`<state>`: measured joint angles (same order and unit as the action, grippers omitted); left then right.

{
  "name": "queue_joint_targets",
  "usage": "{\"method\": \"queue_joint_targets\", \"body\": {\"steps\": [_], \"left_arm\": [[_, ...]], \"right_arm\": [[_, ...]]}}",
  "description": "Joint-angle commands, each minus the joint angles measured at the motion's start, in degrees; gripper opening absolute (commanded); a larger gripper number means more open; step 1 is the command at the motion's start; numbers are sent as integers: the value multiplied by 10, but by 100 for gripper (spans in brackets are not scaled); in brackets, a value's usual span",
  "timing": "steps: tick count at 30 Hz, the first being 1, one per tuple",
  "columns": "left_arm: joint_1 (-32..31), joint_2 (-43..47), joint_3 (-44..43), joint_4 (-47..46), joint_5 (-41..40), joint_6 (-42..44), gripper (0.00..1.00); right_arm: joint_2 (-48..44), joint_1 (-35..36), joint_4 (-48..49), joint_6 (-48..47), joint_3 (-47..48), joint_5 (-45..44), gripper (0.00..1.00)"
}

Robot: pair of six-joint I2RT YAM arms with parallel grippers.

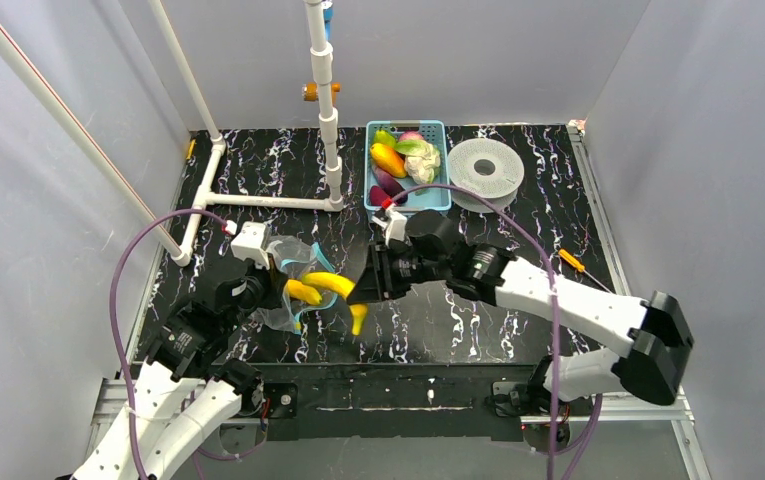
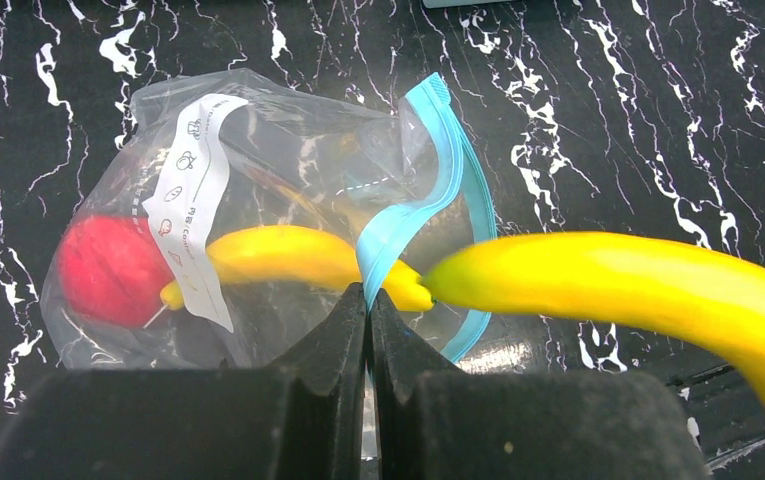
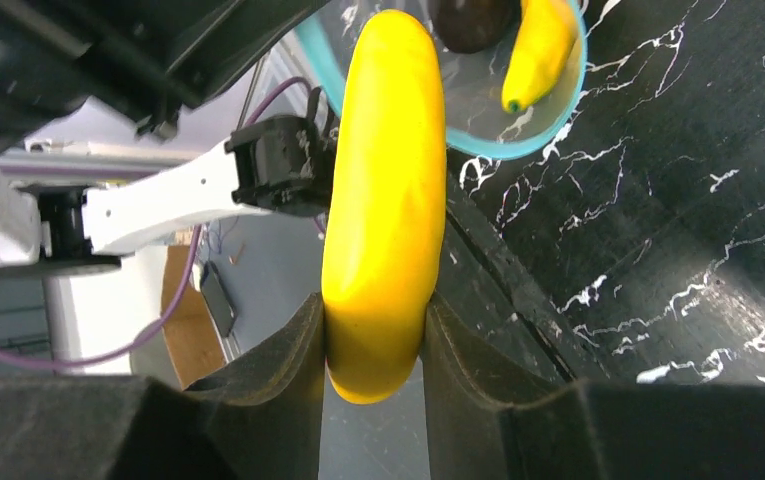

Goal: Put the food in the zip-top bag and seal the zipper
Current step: Place the fake fruit in the zipper food storage bag.

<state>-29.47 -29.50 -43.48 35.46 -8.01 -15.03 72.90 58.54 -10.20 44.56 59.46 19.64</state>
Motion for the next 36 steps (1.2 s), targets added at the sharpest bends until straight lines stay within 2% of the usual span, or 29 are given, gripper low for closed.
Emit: {"method": "queue_joint_targets", "body": {"steps": [1, 13, 16, 23, 30, 33, 36], "left_arm": [[-2, 5, 2, -5, 18, 2, 0], [-2, 4, 5, -14, 39, 8, 0], [-2, 14, 9, -19, 43, 9, 0], [-3, 15, 9, -21, 56, 10, 0], [-2, -1, 8, -23, 78, 13, 0], [-2, 2, 8, -23, 79, 13, 0], [-2, 10, 9, -23, 73, 11, 0]], "right_arm": [[64, 5, 48, 46, 50, -12, 1], [171, -1, 123, 59, 109, -53, 1], [189, -7, 131, 62, 119, -52, 6], [229, -35, 178, 150, 126, -23, 7], [283, -35, 167, 191, 177, -18, 11], [297, -34, 147, 186, 194, -34, 18], [297, -28, 123, 142, 205, -61, 34]]}}
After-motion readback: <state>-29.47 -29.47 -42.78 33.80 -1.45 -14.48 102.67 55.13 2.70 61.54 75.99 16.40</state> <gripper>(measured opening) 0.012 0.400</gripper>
